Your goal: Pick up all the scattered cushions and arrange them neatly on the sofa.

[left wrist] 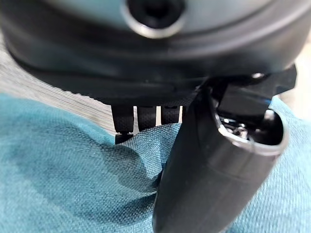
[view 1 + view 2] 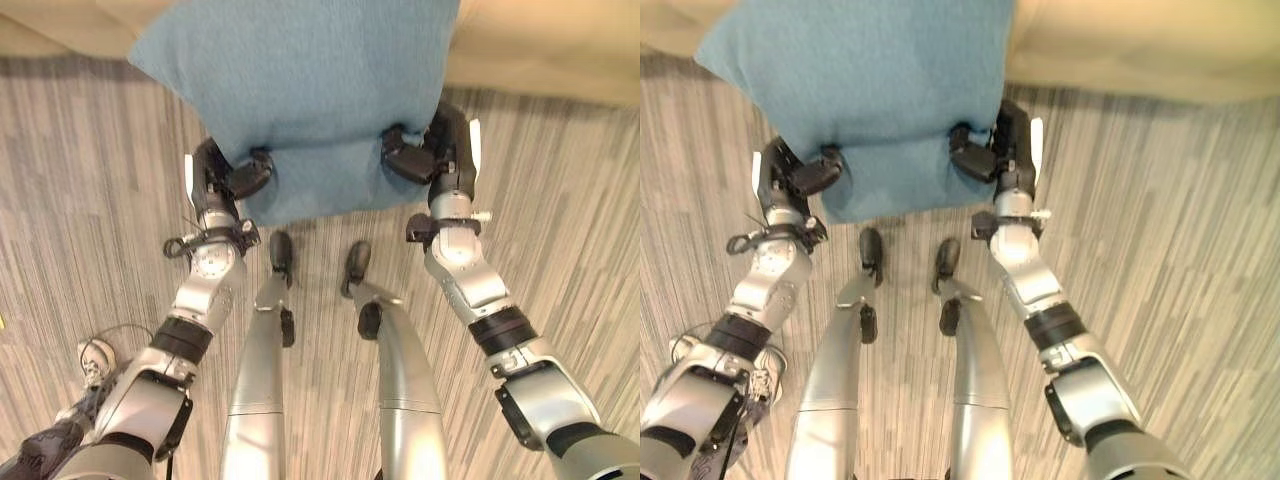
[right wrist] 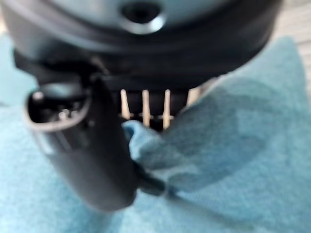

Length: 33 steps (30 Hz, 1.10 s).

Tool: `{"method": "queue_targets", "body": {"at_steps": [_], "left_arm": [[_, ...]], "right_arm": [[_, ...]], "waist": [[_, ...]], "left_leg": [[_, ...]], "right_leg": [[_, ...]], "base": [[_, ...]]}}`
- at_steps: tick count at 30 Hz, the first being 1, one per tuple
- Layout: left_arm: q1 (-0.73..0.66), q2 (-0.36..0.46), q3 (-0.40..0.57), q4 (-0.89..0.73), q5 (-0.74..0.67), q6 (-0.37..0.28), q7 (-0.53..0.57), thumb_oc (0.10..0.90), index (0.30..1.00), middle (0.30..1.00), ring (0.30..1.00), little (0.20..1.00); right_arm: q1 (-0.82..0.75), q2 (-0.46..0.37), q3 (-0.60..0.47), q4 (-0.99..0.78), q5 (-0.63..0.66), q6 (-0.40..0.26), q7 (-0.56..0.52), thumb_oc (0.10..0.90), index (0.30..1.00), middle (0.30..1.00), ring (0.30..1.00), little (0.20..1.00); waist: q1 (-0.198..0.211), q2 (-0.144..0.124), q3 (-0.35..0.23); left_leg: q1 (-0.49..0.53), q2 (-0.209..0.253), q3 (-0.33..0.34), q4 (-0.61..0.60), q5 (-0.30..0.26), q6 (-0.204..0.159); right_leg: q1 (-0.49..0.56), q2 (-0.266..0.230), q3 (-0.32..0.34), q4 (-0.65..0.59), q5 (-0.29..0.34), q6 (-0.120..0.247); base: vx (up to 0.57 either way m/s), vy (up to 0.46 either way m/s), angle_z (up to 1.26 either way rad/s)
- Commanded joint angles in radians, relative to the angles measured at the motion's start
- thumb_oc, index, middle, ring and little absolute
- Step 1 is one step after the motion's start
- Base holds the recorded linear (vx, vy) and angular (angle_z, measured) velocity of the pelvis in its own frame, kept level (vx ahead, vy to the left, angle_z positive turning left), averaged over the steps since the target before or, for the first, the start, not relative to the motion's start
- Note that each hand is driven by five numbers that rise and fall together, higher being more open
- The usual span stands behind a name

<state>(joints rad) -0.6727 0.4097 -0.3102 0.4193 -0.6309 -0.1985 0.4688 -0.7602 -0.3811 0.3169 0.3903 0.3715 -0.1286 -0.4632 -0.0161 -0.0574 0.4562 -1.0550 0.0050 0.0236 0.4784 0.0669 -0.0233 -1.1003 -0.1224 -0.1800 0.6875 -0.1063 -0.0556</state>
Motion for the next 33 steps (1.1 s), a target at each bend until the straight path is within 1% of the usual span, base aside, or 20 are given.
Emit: {"method": "queue_targets", "body": {"at_steps": [1,2,3,4,5,6,10,11,12,15,16,18,23,24,25,27,29,31,32,33], "left_arm": [[0.02,-0.096,-0.076,-0.139,0.09,-0.104,-0.118,0.4,0.3,0.3,0.3,0.3],[0.096,-0.097,-0.066,-0.179,0.098,-0.102,-0.141,0.4,0.3,0.3,0.3,0.3],[0.1,-0.097,-0.066,-0.181,0.098,-0.101,-0.141,0.4,0.3,0.3,0.3,0.3],[0.162,-0.104,-0.056,-0.209,0.089,-0.105,-0.158,0.4,0.3,0.3,0.3,0.3],[0.205,-0.111,-0.052,-0.238,0.083,-0.103,-0.179,0.4,0.3,0.3,0.3,0.3],[0.207,-0.111,-0.052,-0.239,0.083,-0.103,-0.179,0.4,0.3,0.3,0.3,0.3],[0.35,-0.108,-0.012,-0.302,0.083,-0.095,-0.22,0.4,0.3,0.3,0.3,0.3],[0.418,-0.098,0.005,-0.324,0.072,-0.087,-0.245,0.4,0.3,0.3,0.3,0.3],[0.418,-0.098,0.005,-0.325,0.072,-0.086,-0.245,0.4,0.3,0.3,0.3,0.3],[0.543,-0.083,0.055,-0.342,0.071,-0.069,-0.286,0.4,0.3,0.3,0.3,0.3],[0.543,-0.083,0.055,-0.342,0.071,-0.068,-0.286,0.4,0.3,0.3,0.3,0.3],[0.611,-0.086,0.076,-0.325,0.071,-0.051,-0.311,0.4,0.3,0.3,0.3,0.3],[0.671,-0.088,0.097,-0.307,0.073,-0.034,-0.332,0.4,0.3,0.3,0.3,0.3],[0.672,-0.088,0.097,-0.308,0.073,-0.034,-0.332,0.4,0.3,0.3,0.3,0.3],[0.688,-0.101,0.093,-0.305,0.075,-0.027,-0.344,0.4,0.3,0.3,0.3,0.3],[0.689,-0.105,0.09,-0.308,0.071,-0.025,-0.35,0.4,0.3,0.3,0.3,0.3],[0.68,-0.111,0.082,-0.312,0.067,-0.027,-0.355,0.4,0.3,0.3,0.3,0.3],[0.686,-0.112,0.082,-0.314,0.071,-0.023,-0.366,0.4,0.3,0.3,0.3,0.3],[0.685,-0.111,0.083,-0.315,0.071,-0.023,-0.366,0.4,0.3,0.3,0.3,0.3],[0.693,-0.115,0.081,-0.321,0.065,-0.022,-0.381,0.4,0.3,0.3,0.3,0.3]], "right_arm": [[-0.005,0.111,0.057,-0.21,0.011,-0.182,0.118,0.4,0.3,0.3,0.3,0.3],[0.084,0.103,0.052,-0.254,0.006,-0.178,0.143,0.4,0.3,0.3,0.3,0.3],[0.089,0.103,0.052,-0.257,0.005,-0.176,0.143,0.4,0.3,0.3,0.3,0.3],[0.177,0.107,0.042,-0.288,0.032,-0.176,0.182,0.4,0.3,0.3,0.3,0.3],[0.239,0.101,0.038,-0.312,0.024,-0.172,0.194,0.4,0.3,0.3,0.3,0.3],[0.241,0.101,0.038,-0.313,0.024,-0.171,0.194,0.4,0.3,0.3,0.3,0.3],[0.398,0.099,0.012,-0.356,0.041,-0.158,0.259,0.4,0.3,0.3,0.3,0.3],[0.458,0.078,-0.001,-0.374,0.036,-0.146,0.288,0.4,0.3,0.3,0.3,0.3],[0.459,0.077,-0.001,-0.374,0.036,-0.146,0.288,0.4,0.3,0.3,0.3,0.3],[0.539,0.022,-0.03,-0.403,-0.065,-0.109,0.323,0.4,0.3,0.3,0.3,0.3],[0.539,0.022,-0.031,-0.403,-0.065,-0.109,0.323,0.4,0.3,0.3,0.3,0.3],[0.589,0.019,-0.054,-0.407,-0.093,-0.096,0.339,0.4,0.3,0.3,0.3,0.3],[0.628,0.02,-0.082,-0.41,-0.112,-0.086,0.349,0.4,0.3,0.3,0.3,0.3],[0.629,0.02,-0.082,-0.411,-0.112,-0.086,0.349,0.4,0.3,0.3,0.3,0.3],[0.651,0.017,-0.096,-0.42,-0.115,-0.093,0.351,0.4,0.3,0.3,0.3,0.3],[0.671,0.006,-0.112,-0.43,-0.122,-0.09,0.347,0.4,0.3,0.3,0.3,0.3],[0.679,-0.004,-0.121,-0.43,-0.119,-0.09,0.341,0.4,0.3,0.3,0.3,0.3],[0.685,-0.003,-0.119,-0.434,-0.112,-0.09,0.346,0.4,0.3,0.3,0.3,0.3],[0.685,-0.003,-0.119,-0.434,-0.112,-0.09,0.346,0.4,0.3,0.3,0.3,0.3],[0.698,-0.007,-0.122,-0.445,-0.112,-0.092,0.351,0.4,0.3,0.3,0.3,0.3]], "waist": [[-0.016,0.058,-0.1],[-0.017,0.056,-0.114],[-0.017,0.056,-0.112],[-0.016,0.058,-0.122],[-0.016,0.059,-0.127],[-0.016,0.059,-0.124],[-0.02,0.053,-0.162],[-0.021,0.051,-0.188],[-0.021,0.052,-0.189],[-0.019,0.048,-0.241],[-0.019,0.05,-0.242],[-0.019,0.042,-0.28],[-0.011,0.043,-0.316],[-0.011,0.043,-0.316],[-0.003,0.04,-0.333],[-0.002,0.04,-0.333],[-0.016,0.031,-0.324],[-0.03,0.01,-0.319],[-0.032,0.011,-0.322],[-0.045,-0.006,-0.318]], "left_leg": [[0.065,0.022,-0.058,-0.092,-0.027,-0.058],[0.158,0.026,-0.053,-0.124,-0.027,-0.06],[0.166,0.027,-0.053,-0.127,-0.026,-0.06],[0.264,0.034,-0.046,-0.17,0.009,-0.059],[0.324,0.034,-0.041,-0.193,0.008,-0.058],[0.33,0.034,-0.041,-0.196,0.009,-0.058],[0.528,0.038,-0.033,-0.262,0.009,-0.06],[0.615,0.035,-0.024,-0.299,0.01,-0.056],[0.615,0.035,-0.025,-0.303,0.015,-0.056],[0.742,0.029,-0.031,-0.376,0.023,-0.056],[0.741,0.03,-0.031,-0.379,0.027,-0.056],[0.811,0.024,-0.044,-0.428,0.027,-0.049],[0.839,0.014,-0.067,-0.476,0.061,-0.057],[0.84,0.015,-0.067,-0.477,0.061,-0.057],[0.812,0.002,-0.083,-0.49,0.087,-0.071],[0.774,-0.004,-0.085,-0.467,0.103,-0.088],[0.722,-0.008,-0.032,-0.404,0.078,-0.066],[0.727,0.0,0.025,-0.324,-0.002,-0.033],[0.722,0.0,0.023,-0.324,0.0,-0.033],[0.739,0.016,0.064,-0.253,-0.072,-0.021]], "right_leg": [[0.133,0.055,0.04,-0.106,-0.084,0.09],[0.231,0.057,0.028,-0.151,-0.084,0.089],[0.239,0.057,0.027,-0.155,-0.083,0.089],[0.341,0.055,0.007,-0.217,-0.045,0.085],[0.401,0.059,0.002,-0.238,-0.046,0.087],[0.408,0.059,0.002,-0.241,-0.045,0.087],[0.621,0.064,-0.005,-0.332,-0.036,0.094],[0.709,0.072,-0.001,-0.377,-0.03,0.098],[0.711,0.073,-0.002,-0.383,-0.025,0.098],[0.838,0.083,0.012,-0.449,-0.015,0.112],[0.837,0.085,0.011,-0.454,-0.01,0.112],[0.912,0.107,0.053,-0.499,-0.007,0.122],[0.971,0.169,0.164,-0.575,0.01,0.108],[0.972,0.169,0.165,-0.576,0.011,0.108],[1.009,0.179,0.182,-0.654,0.026,0.094],[1.018,0.182,0.161,-0.685,0.032,0.092],[0.997,0.16,0.127,-0.69,0.049,0.096],[0.975,0.131,0.088,-0.677,0.067,0.106],[0.971,0.131,0.087,-0.678,0.069,0.106],[0.964,0.102,0.04,-0.68,0.081,0.11]], "base": [[0.04,-0.004,0.04],[0.04,-0.004,0.02],[0.0,0.018,-0.05],[0.0,0.026,-0.05],[0.0,0.027,-0.05],[0.07,0.006,0.01],[0.12,0.025,0.01],[0.13,0.029,-0.02],[0.17,0.044,-0.06],[0.09,0.025,-0.01],[0.12,0.011,-0.04],[0.12,-0.046,-0.04],[0.02,-0.063,0.2],[-0.1,-0.106,0.41],[-0.1,-0.106,0.39],[-0.16,-0.1,0.79],[-0.22,-0.035,1.27],[-0.17,-0.011,1.07],[-0.16,-0.023,0.7],[-0.13,-0.02,0.52]]}}
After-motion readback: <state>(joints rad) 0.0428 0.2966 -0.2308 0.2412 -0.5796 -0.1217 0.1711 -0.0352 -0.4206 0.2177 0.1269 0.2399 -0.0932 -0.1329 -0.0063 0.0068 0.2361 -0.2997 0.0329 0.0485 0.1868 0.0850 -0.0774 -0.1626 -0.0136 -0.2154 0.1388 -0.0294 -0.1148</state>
